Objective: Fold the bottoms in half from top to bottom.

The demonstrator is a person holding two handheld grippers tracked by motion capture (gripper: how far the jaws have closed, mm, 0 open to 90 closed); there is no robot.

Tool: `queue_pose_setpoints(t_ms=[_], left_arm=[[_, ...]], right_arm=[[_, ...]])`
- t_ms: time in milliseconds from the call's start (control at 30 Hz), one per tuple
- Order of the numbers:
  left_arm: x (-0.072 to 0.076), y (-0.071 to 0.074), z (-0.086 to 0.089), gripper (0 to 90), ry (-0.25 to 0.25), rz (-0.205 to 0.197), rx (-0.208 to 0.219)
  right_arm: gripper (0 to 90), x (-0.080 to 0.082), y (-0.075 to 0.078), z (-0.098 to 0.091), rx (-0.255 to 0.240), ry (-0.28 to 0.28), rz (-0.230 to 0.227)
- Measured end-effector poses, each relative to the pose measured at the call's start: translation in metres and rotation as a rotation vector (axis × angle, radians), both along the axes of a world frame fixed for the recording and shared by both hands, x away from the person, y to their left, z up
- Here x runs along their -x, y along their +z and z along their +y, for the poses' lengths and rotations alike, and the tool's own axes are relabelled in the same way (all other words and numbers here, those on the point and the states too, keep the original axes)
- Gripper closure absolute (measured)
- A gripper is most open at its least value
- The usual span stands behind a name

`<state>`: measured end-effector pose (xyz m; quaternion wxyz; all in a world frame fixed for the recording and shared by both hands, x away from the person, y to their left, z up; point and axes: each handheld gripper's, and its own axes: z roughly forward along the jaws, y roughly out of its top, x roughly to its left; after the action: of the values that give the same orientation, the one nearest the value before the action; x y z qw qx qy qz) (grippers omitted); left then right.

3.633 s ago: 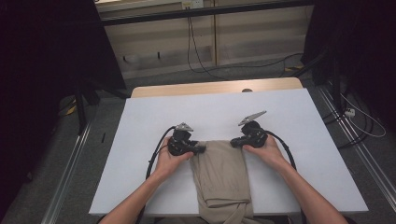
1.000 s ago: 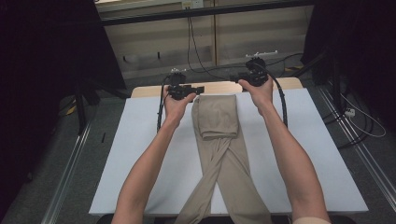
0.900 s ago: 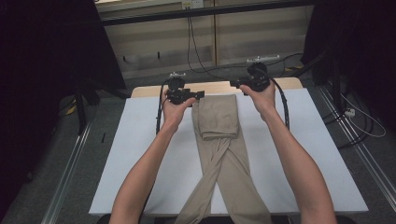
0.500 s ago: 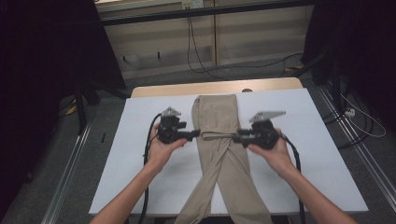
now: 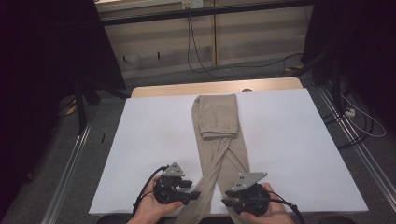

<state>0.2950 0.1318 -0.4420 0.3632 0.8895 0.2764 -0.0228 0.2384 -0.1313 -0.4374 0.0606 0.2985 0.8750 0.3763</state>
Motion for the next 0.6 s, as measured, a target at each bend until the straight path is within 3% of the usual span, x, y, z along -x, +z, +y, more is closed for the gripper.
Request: queue_pose_setpoints(t_ms=[100,133,167,200,233,267,300,400,533,600], left_arm=[[0.007,0.0,-0.007,48.9,-0.025,-0.059,-0.052],[0.007,0.0,-0.007,53.4,-0.039,-0.04,-0.039],[0.008,-0.001,-0.007,64.6,-0.054,-0.021,-0.029],[0.009,0.0,-0.008,69.3,-0.062,-0.04,-0.04],[0.008,0.0,-0.008,75.2,-0.079,-0.03,-0.037],[0.007,-0.001,-0.007,86.9,-0.085,0.007,-0.004],[0.007,0.0,-0.006,89.1,-0.077,0.014,0.008],[0.007,0.006,-0.006,90.0,-0.073,0.018,0.064],[0.008,0.015,-0.006,90.0,-0.072,0.03,0.146],[0.01,0.018,-0.008,90.0,-0.079,0.025,0.156]], right_arm=[[65.3,0.003,-0.006,0.004,0.044,0.012,0.005],[66.2,0.005,-0.009,0.006,0.065,0.016,-0.007],[69.8,0.007,-0.01,0.006,0.068,0.013,-0.027],[73.5,0.007,-0.01,0.007,0.081,0.013,-0.043],[77.7,0.007,-0.01,0.007,0.08,-0.001,-0.041],[84.6,0.007,-0.01,0.007,0.077,-0.008,-0.041],[88.6,0.006,-0.01,0.007,0.077,-0.024,-0.038],[89.4,0.008,-0.009,0.011,0.083,-0.023,-0.048],[89.5,0.007,-0.007,0.019,0.039,-0.003,-0.03],[89.5,0.005,-0.007,0.023,-0.003,0.005,-0.01]])
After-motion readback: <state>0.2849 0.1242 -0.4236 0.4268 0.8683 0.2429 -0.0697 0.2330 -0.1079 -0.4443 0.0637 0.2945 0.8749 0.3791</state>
